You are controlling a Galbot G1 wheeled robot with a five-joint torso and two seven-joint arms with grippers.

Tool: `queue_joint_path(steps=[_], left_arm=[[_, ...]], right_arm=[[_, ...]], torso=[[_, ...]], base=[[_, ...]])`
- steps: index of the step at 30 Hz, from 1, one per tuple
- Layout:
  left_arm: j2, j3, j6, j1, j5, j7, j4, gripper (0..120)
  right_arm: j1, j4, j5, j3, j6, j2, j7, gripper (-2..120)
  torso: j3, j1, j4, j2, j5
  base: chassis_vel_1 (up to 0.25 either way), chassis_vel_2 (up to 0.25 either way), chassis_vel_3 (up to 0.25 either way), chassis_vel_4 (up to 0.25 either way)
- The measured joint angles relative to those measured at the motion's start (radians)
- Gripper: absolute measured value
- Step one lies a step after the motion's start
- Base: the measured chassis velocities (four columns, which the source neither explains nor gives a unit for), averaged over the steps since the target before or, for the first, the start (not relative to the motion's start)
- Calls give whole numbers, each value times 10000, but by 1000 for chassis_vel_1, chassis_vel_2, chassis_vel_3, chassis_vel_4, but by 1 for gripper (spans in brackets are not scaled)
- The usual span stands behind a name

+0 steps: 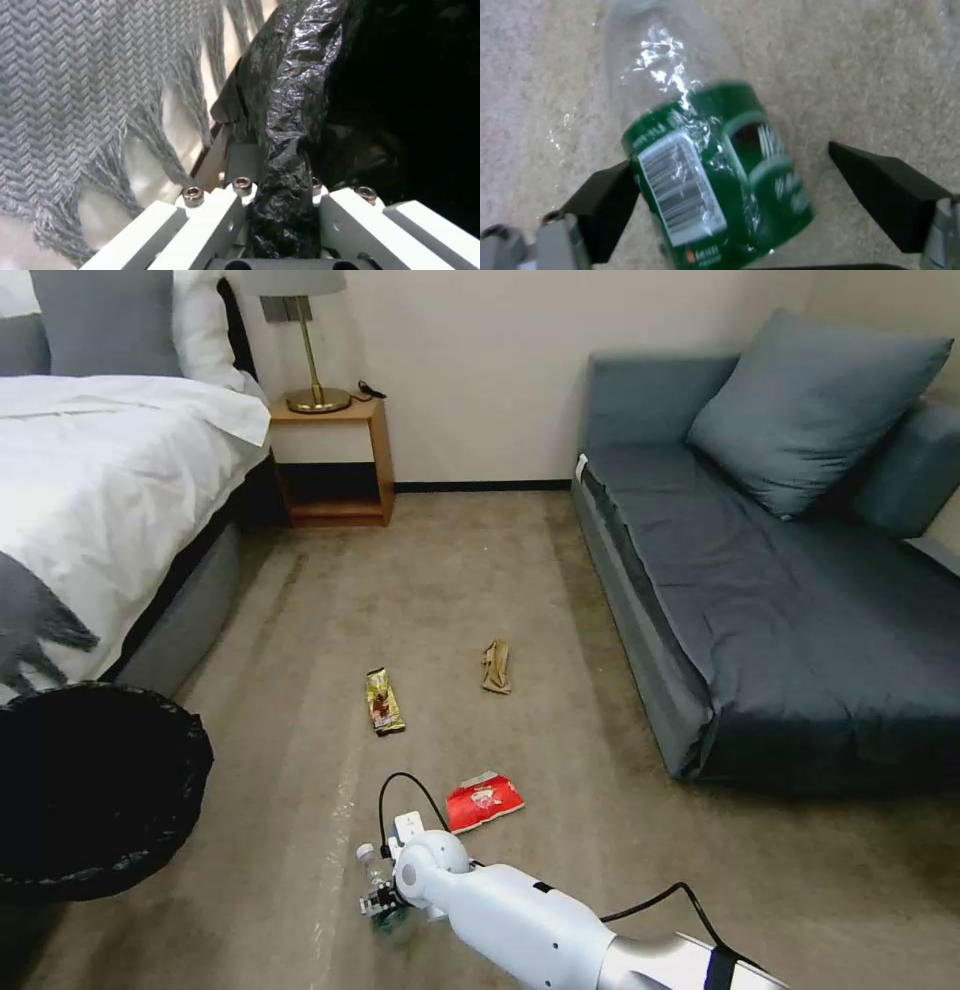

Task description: Pick up the trash bin, then pick up the garbage on the floor and place it into the trash bin.

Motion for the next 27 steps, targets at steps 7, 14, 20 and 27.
queue_joint_path(steps=[7, 14, 20, 27], left_arm=[[-43, -12, -1, 18, -8, 0, -61, 3], [-103, -24, -2, 66, -36, -3, -72, 3], [-234, -35, -2, 116, -72, 1, -131, 3], [-288, -58, -1, 137, -89, 0, -186, 3]], right_arm=[[-33, 165, -114, -191, -27, -40, -37, 82], [-98, 469, -93, -381, -145, -29, -213, 60], [-124, 857, -87, -432, -191, -27, -222, 37], [-104, 1100, -88, -427, -198, -25, -204, 26]], torso=[[1, 0, -3, -1, -9], [6, 1, 13, -5, 2], [6, 1, 6, -6, -2], [5, 1, 7, -6, -2]], base=[[0, 0, 0, 0], [0, 0, 0, 0], [0, 0, 0, 0], [0, 0, 0, 0]])
